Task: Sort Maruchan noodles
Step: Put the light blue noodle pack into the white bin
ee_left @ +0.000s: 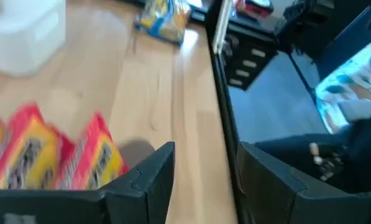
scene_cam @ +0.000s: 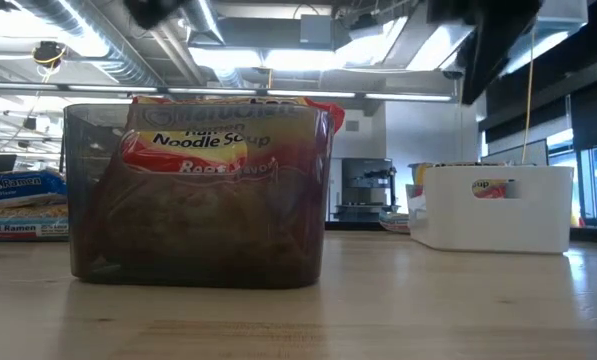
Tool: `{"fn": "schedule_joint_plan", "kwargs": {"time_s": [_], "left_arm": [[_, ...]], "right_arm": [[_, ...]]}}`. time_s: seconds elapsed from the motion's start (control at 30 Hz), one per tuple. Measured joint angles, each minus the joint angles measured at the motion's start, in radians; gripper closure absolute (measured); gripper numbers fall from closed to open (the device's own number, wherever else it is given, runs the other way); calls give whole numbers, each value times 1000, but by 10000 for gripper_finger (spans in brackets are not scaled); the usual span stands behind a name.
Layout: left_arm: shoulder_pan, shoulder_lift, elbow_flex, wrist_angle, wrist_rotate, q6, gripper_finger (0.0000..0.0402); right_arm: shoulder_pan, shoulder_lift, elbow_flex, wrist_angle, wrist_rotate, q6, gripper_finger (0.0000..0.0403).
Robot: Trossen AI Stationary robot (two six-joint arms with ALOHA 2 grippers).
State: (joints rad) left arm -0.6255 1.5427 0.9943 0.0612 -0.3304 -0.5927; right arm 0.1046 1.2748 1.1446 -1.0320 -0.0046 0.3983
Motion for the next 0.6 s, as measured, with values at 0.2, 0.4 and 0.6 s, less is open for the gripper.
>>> {"fn": "schedule_joint_plan", "kwargs": {"time_s": [0.2, 0.4, 0.6], "left_arm": [[-44, -85, 0, -280, 35, -289, 233], [-106, -106, 0, -570, 243, -717, 233], [-178, -106, 0, -677, 432, -1023, 233]], "right_arm": [[324, -9, -91, 270, 196, 145, 148], [558, 42, -206, 587, 281, 257, 148], [708, 121, -279, 798, 421, 353, 148]]}}
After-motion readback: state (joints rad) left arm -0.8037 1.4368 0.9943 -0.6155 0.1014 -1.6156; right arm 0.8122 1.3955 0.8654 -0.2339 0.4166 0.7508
